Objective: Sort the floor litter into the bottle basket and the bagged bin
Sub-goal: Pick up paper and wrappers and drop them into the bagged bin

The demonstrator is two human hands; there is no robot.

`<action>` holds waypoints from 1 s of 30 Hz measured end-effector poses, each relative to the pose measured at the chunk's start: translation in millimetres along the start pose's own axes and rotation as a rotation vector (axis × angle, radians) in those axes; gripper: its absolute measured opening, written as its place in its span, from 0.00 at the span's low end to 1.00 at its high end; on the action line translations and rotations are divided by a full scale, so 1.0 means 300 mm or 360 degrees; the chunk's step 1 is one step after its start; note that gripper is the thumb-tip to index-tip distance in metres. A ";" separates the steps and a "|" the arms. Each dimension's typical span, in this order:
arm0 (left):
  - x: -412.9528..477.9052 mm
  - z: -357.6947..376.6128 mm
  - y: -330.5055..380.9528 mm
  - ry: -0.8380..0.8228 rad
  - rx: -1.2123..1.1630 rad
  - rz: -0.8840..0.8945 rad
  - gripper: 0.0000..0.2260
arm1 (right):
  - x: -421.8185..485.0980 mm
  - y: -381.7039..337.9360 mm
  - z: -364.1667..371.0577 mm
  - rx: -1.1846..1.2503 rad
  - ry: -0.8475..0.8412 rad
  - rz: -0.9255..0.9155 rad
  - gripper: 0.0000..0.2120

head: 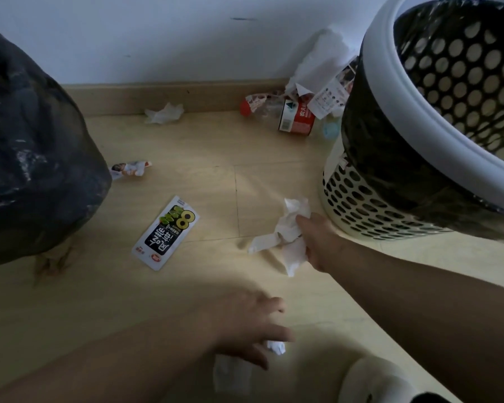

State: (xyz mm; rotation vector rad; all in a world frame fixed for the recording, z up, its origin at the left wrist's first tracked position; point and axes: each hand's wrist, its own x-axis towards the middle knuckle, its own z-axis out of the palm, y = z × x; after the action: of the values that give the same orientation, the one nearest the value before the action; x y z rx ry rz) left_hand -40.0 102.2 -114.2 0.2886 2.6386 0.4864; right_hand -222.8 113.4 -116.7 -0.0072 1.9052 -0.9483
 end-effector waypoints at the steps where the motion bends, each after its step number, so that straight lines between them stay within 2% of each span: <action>1: 0.002 0.028 -0.010 -0.0072 0.0117 0.0066 0.25 | 0.001 0.003 -0.001 -0.0008 -0.0004 -0.0003 0.15; 3: -0.001 0.033 -0.008 -0.0058 0.0177 0.0090 0.23 | 0.002 0.011 -0.004 -0.0020 -0.0010 -0.0005 0.12; 5: -0.003 0.043 -0.014 0.0047 0.0180 0.0180 0.14 | 0.002 0.014 -0.007 -0.0033 -0.0019 0.0012 0.11; 6: 0.000 0.043 -0.016 0.0020 0.0215 0.0194 0.13 | 0.002 0.015 -0.008 -0.0043 -0.0022 0.0012 0.12; 8: 0.011 0.033 -0.014 -0.0030 0.0144 0.0070 0.12 | -0.001 0.014 -0.007 -0.0068 -0.0028 -0.0003 0.14; 9: 0.013 0.029 -0.018 0.0006 0.0014 -0.0080 0.11 | -0.002 0.013 -0.005 -0.0079 -0.0033 -0.0015 0.14; 10: 0.019 0.027 -0.028 0.0054 0.0022 -0.0149 0.14 | -0.002 0.013 -0.006 -0.0089 -0.0036 -0.0026 0.14; 13: 0.000 0.024 -0.078 0.0210 0.0020 -0.0362 0.34 | -0.004 0.012 -0.003 -0.0106 -0.0052 -0.0022 0.15; 14: -0.012 0.016 -0.100 0.0266 -0.0018 -0.0471 0.36 | -0.005 0.013 0.001 -0.0108 -0.0061 -0.0011 0.15; 16: -0.032 -0.004 -0.136 0.0474 -0.0079 -0.0712 0.26 | -0.009 0.013 0.007 -0.0124 -0.0069 0.0003 0.16; 17: -0.049 -0.021 -0.153 0.0606 -0.0032 -0.0723 0.20 | -0.009 0.014 0.012 -0.0141 -0.0074 0.0008 0.16; 19: -0.092 -0.061 -0.137 0.0664 -0.0094 -0.0585 0.15 | -0.014 0.011 0.016 -0.0158 -0.0082 0.0015 0.16; 21: -0.118 -0.044 -0.118 0.0670 -0.0074 -0.0301 0.13 | -0.020 0.009 0.018 -0.0167 -0.0067 0.0033 0.16; 24: -0.138 -0.012 -0.065 0.0207 0.0080 0.0046 0.13 | -0.030 0.006 0.020 -0.0194 -0.0063 0.0031 0.17; 26: -0.156 0.016 -0.057 -0.0053 0.0141 0.0206 0.19 | -0.038 -0.003 0.022 -0.0202 -0.0073 0.0030 0.18; 28: -0.162 0.031 -0.048 -0.0136 0.0159 0.0260 0.22 | -0.047 -0.007 0.027 -0.0195 -0.0082 0.0022 0.17; 30: -0.157 0.050 -0.048 -0.0108 0.0271 0.0299 0.17 | -0.055 -0.011 0.036 -0.0197 -0.0091 0.0013 0.15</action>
State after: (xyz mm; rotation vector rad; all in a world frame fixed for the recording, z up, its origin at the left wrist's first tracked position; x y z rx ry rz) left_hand 6.5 80.3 -114.3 0.5995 2.6023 0.3046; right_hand -207.2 111.0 -104.6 -0.0986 1.9070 -0.8152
